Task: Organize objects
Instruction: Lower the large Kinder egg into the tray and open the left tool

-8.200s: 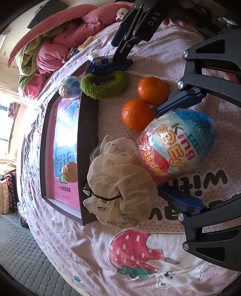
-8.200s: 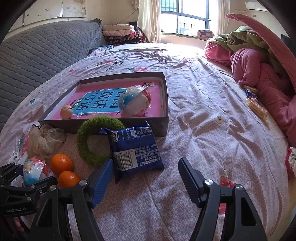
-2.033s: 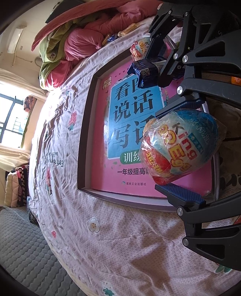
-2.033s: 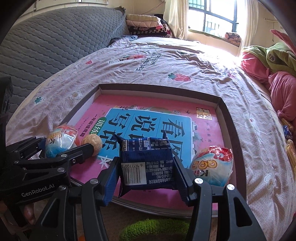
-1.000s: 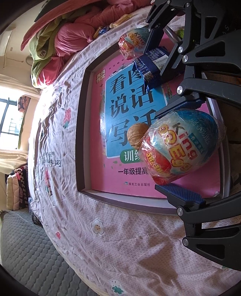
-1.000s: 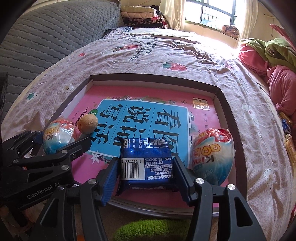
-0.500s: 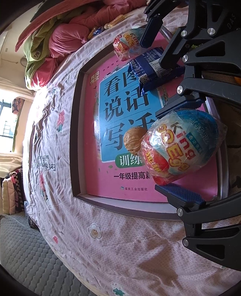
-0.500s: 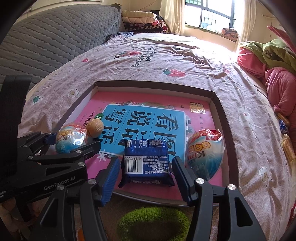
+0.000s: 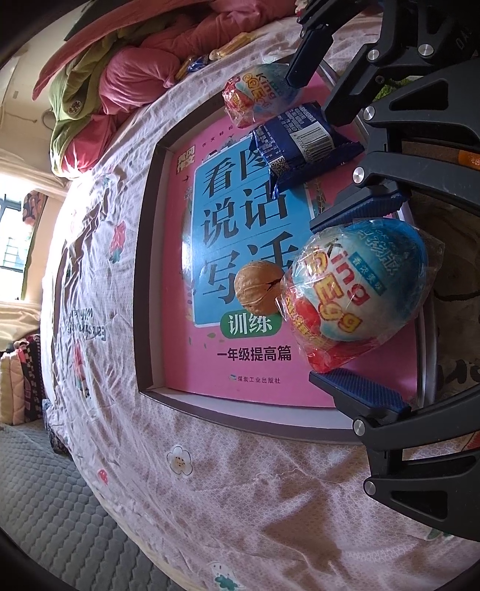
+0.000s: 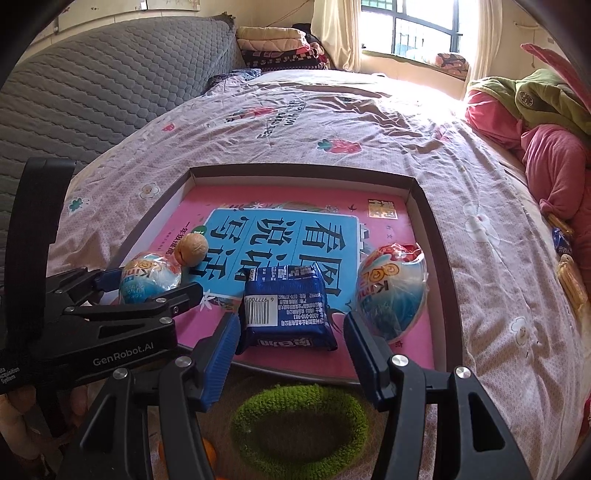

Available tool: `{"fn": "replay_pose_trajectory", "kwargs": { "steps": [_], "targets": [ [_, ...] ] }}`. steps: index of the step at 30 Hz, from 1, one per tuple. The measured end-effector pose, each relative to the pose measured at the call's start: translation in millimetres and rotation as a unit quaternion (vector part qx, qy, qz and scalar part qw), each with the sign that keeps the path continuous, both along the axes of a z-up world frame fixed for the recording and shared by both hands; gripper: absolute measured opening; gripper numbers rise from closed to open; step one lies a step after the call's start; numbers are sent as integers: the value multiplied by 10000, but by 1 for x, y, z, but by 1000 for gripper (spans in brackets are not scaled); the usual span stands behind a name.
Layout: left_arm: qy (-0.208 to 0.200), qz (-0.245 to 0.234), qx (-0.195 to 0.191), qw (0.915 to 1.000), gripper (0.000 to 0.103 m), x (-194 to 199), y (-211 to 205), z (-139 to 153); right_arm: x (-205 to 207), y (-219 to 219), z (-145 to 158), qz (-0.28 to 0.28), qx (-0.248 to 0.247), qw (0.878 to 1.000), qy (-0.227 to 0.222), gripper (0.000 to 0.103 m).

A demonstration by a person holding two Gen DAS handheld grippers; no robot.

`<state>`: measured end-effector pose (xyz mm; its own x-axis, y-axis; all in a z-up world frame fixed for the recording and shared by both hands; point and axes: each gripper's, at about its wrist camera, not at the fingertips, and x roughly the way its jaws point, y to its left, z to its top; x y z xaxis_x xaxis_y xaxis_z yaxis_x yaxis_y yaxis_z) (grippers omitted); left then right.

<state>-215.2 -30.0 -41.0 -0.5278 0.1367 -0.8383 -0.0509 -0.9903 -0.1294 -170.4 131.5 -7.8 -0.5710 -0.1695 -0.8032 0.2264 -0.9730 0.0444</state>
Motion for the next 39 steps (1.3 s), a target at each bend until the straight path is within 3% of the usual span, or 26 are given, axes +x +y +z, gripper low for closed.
{"fn": "replay_pose_trajectory", "kwargs": {
  "steps": [26, 39],
  "targets": [
    [202, 206, 126, 9995, 75, 10, -9, 22, 12, 8, 18, -83, -77, 9997, 226, 64],
    [484, 238, 84, 9985, 75, 29, -10, 51, 21, 8, 36, -113, -96, 9990, 418, 64]
  ]
}}
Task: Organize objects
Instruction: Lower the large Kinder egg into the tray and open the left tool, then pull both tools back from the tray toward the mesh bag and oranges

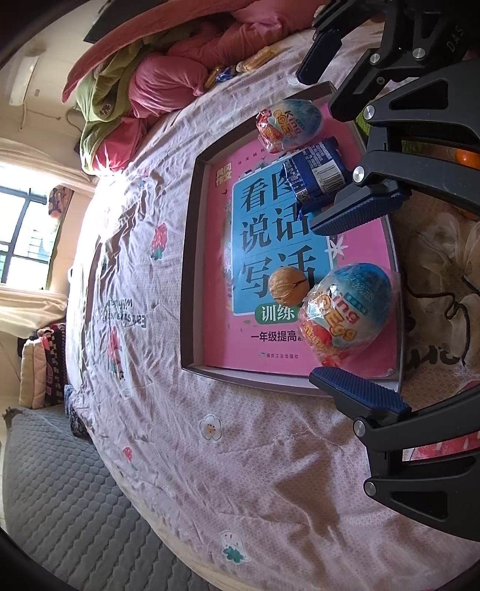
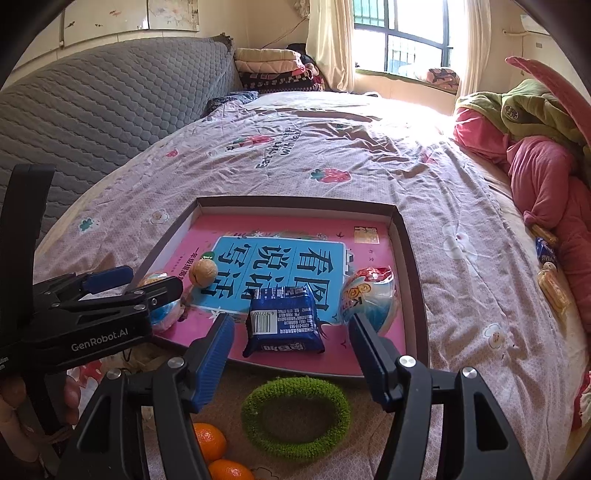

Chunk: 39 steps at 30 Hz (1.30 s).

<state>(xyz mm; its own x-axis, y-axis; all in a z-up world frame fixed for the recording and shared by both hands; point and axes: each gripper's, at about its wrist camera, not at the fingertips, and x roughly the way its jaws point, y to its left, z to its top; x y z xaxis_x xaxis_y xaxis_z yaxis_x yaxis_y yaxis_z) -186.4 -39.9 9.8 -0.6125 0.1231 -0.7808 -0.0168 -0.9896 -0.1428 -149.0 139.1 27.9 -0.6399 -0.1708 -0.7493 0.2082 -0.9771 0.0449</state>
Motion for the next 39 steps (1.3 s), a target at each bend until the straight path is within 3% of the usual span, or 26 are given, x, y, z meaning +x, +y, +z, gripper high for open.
{"fn": "replay_pose_trajectory", "kwargs": {
  "steps": [39],
  "targets": [
    [728, 60, -42, 9973, 75, 85, -1, 76, 67, -2, 62, 174, -107, 9973, 708, 68]
  ]
}}
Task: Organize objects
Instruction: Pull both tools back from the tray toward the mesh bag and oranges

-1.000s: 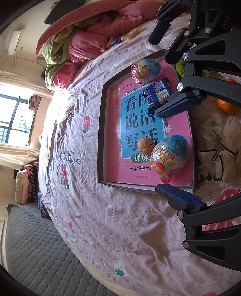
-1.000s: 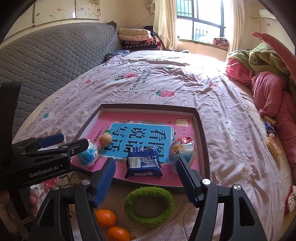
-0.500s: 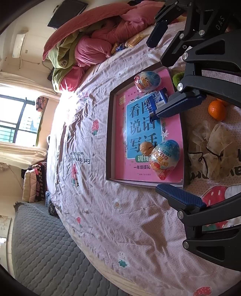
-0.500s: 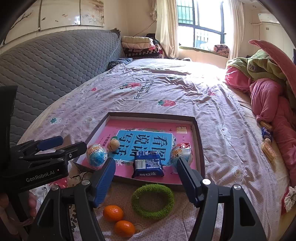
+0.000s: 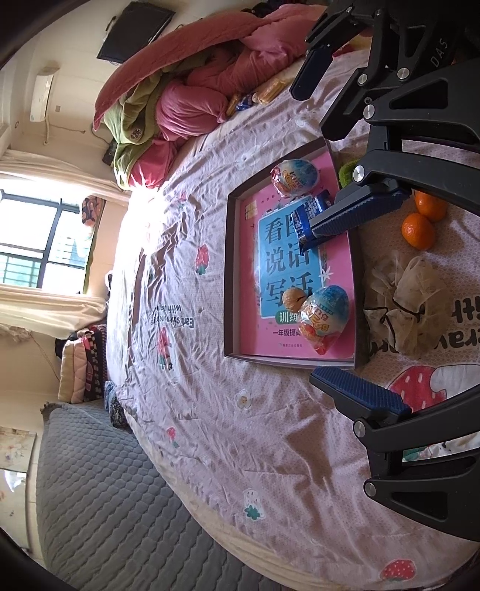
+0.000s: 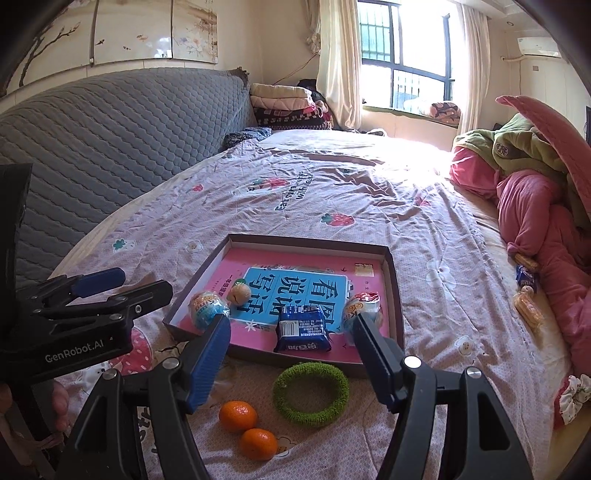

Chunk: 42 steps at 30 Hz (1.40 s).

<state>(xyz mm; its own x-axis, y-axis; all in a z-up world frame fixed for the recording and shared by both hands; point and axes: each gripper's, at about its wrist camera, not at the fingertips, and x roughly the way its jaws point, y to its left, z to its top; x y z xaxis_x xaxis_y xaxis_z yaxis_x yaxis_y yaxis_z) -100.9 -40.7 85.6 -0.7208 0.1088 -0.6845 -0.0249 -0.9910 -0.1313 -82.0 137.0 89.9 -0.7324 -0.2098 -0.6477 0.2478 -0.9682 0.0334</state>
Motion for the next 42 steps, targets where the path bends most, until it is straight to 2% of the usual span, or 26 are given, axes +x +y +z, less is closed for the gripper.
{"fn": "replay_pose_trajectory", "kwargs": {
  "steps": [21, 42],
  "targets": [
    [25, 14, -44, 10000, 75, 35, 6, 4, 35, 2, 7, 126, 17, 9998, 147, 71],
    [-153, -61, -228, 9996, 75, 54, 14, -15, 52, 0, -12, 94, 83, 9999, 28, 75]
  ]
}}
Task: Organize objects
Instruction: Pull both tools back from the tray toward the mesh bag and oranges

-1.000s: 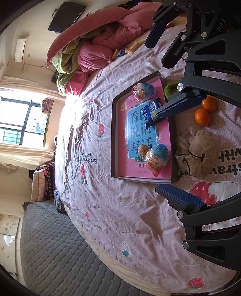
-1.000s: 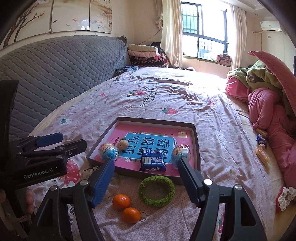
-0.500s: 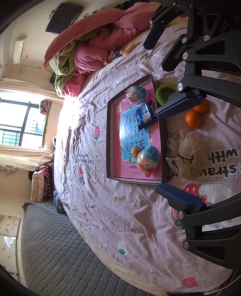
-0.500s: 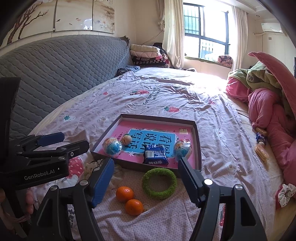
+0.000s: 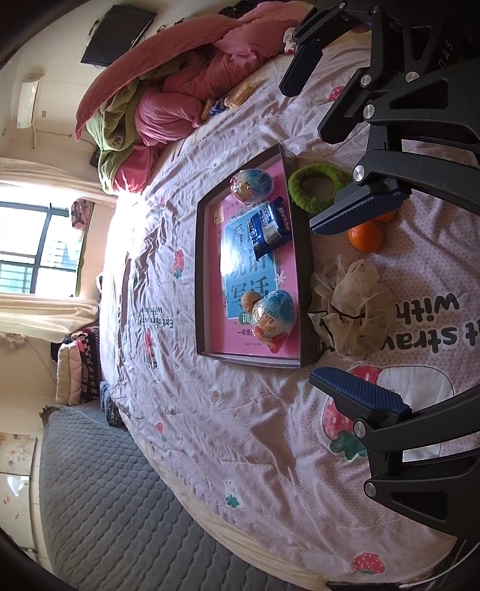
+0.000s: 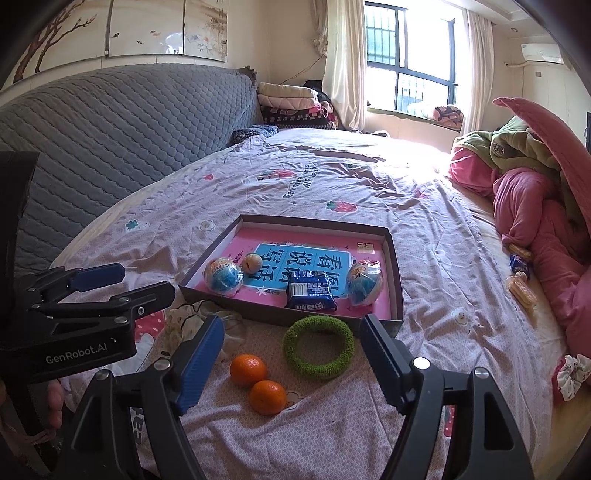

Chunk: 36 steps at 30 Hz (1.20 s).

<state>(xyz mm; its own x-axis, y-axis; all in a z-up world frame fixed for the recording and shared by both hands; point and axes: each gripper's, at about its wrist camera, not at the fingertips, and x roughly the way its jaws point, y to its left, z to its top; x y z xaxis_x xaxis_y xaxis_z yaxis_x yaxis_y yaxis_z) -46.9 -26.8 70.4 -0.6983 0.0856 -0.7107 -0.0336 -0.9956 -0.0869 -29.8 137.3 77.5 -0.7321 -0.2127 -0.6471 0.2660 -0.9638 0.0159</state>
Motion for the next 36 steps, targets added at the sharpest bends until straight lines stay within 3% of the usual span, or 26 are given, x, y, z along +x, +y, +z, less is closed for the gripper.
{"fn": "replay_pose_trajectory", "kwargs": {
  "steps": [18, 36],
  "targets": [
    [-221, -53, -156, 9996, 75, 11, 2, -24, 6, 5, -18, -9, 2, 9999, -166, 76],
    [-591, -49, -255, 9979, 75, 17, -6, -58, 11, -1, -57, 103, 272, 9981, -547, 76]
  ]
}}
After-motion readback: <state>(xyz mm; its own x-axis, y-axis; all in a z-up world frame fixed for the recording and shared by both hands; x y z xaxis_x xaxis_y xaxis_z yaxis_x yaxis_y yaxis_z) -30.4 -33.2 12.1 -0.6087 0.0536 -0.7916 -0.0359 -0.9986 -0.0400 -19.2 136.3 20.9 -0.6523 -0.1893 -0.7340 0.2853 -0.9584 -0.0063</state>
